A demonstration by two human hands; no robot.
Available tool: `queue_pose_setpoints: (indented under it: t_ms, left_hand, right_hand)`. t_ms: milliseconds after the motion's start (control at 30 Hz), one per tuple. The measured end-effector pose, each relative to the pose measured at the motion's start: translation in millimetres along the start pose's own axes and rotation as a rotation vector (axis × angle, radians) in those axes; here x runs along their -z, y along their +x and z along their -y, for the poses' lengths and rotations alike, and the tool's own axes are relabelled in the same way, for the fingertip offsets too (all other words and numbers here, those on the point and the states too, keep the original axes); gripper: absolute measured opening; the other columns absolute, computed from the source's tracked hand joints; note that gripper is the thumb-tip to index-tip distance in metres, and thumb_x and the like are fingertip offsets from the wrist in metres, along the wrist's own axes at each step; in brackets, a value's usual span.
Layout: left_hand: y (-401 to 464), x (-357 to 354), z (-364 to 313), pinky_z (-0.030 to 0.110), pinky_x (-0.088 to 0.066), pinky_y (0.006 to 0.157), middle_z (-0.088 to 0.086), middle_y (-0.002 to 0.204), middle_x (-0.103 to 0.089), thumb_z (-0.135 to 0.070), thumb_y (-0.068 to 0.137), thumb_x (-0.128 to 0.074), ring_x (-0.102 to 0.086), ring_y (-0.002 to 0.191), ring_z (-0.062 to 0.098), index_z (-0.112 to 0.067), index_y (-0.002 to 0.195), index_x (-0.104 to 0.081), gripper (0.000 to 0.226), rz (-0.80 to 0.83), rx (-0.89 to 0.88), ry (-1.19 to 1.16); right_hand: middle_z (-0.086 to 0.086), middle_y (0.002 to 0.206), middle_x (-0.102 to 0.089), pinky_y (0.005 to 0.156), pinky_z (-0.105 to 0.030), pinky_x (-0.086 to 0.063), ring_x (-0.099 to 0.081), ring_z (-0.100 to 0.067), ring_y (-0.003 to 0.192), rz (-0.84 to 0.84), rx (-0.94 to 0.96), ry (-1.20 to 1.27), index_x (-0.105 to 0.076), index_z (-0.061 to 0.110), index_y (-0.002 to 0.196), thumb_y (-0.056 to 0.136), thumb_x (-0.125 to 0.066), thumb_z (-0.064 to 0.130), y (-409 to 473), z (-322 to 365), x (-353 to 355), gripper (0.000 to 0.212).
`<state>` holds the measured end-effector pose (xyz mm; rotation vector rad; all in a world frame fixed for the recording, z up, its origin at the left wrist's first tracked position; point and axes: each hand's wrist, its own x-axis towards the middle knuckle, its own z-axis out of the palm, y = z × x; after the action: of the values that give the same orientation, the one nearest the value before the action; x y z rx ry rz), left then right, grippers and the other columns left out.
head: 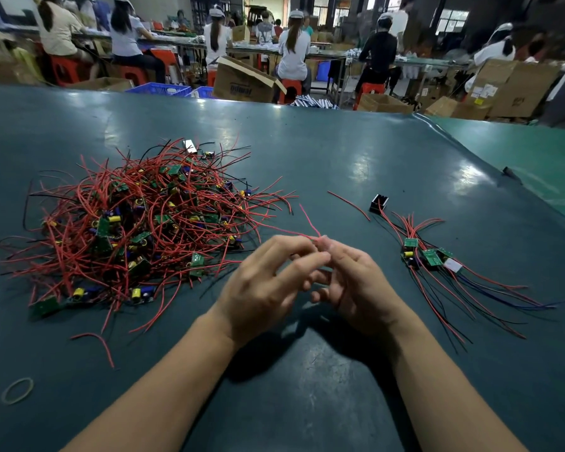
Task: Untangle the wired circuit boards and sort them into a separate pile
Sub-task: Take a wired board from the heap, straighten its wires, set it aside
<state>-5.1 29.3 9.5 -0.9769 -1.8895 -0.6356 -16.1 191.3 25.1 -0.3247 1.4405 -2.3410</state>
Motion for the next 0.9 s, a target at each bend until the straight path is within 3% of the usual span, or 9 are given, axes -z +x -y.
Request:
queue_pose_setpoints:
  t_ms: [167,267,400,500,600,733,900]
  left_hand:
    - [3.5,-1.7,-6.7,0.039,-0.052,0.09,0.018,0.106,-0.066,0.013,0.082,-0.064,-0.063,0.098,0.03,0.001,0.099,-0.073,0.023,0.048,-0.065,-0.002]
    - [3.9,-3.3,-9.5,0.037,-0.048,0.089,0.009,0.1,-0.071,-0.004,0.081,-0.071,-0.062,0.095,0.026,-0.009,0.091,-0.077,0.013,0.001,-0.155,0.166]
    - [3.9,-3.5,-12.8,0.036,-0.041,0.071,-0.004,0.078,-0.067,-0.02,0.08,-0.074,-0.055,0.072,0.022,-0.017,0.087,-0.073,0.008,-0.071,-0.115,0.276]
    - [2.9,-6.7,-10.3,0.035,-0.04,0.059,0.0,0.065,-0.06,-0.02,0.086,-0.07,-0.051,0.059,0.024,-0.01,0.074,-0.072,0.016,0.001,-0.006,0.141]
    - [0.7,-5.8,-3.9,0.038,-0.044,0.06,-0.001,0.064,-0.058,-0.018,0.09,-0.065,-0.049,0.058,0.023,-0.008,0.069,-0.065,0.024,-0.053,0.248,0.005]
    - [-1.9,-3.9,0.5,0.038,-0.05,0.07,-0.001,0.079,-0.068,-0.023,0.089,-0.058,-0.06,0.068,0.021,-0.007,0.087,-0.071,0.021,-0.089,0.498,-0.031]
    - [1.6,0.0,-3.0,0.021,-0.045,0.076,-0.002,0.102,-0.068,-0.031,0.089,-0.057,-0.061,0.083,0.018,-0.006,0.125,-0.062,0.045,0.02,0.558,-0.187]
  right_hand:
    - [-0.006,0.094,-0.071,0.054,-0.024,-0.041,-0.063,-0.015,0.075,-0.066,0.086,0.041,-0.077,0.014,0.093,0.081,-0.067,0.017,-1.7,2.6,5.4,0.016]
    - [-0.005,0.09,-0.071,0.055,-0.022,-0.043,-0.064,-0.013,0.075,-0.077,0.099,0.117,-0.077,0.016,0.088,0.077,-0.07,0.018,-1.8,6.4,6.5,0.013]
    - [0.003,0.089,-0.067,0.048,-0.016,-0.035,-0.053,-0.009,0.068,-0.099,0.075,0.243,-0.075,0.021,0.09,0.079,-0.064,0.021,-4.3,13.3,12.3,0.015]
    - [0.0,0.085,-0.061,0.041,-0.014,-0.035,-0.052,-0.008,0.064,0.059,0.062,0.382,-0.073,0.015,0.093,0.066,-0.079,0.019,-10.0,16.4,14.8,0.027]
    - [-0.003,0.082,-0.055,0.04,-0.017,-0.035,-0.051,-0.011,0.062,0.218,0.056,0.477,-0.067,0.009,0.096,0.068,-0.076,0.014,-15.6,17.8,16.6,0.029]
    - [-0.006,0.084,-0.053,0.045,-0.021,-0.031,-0.05,-0.014,0.065,0.329,0.037,0.553,-0.061,0.006,0.105,0.076,-0.069,0.007,-18.6,20.9,18.4,0.03]
    - [0.0,0.086,-0.061,0.041,-0.015,-0.038,-0.052,-0.008,0.058,0.119,0.061,0.405,-0.064,0.018,0.09,0.066,-0.083,0.017,-14.4,19.1,16.8,0.031]
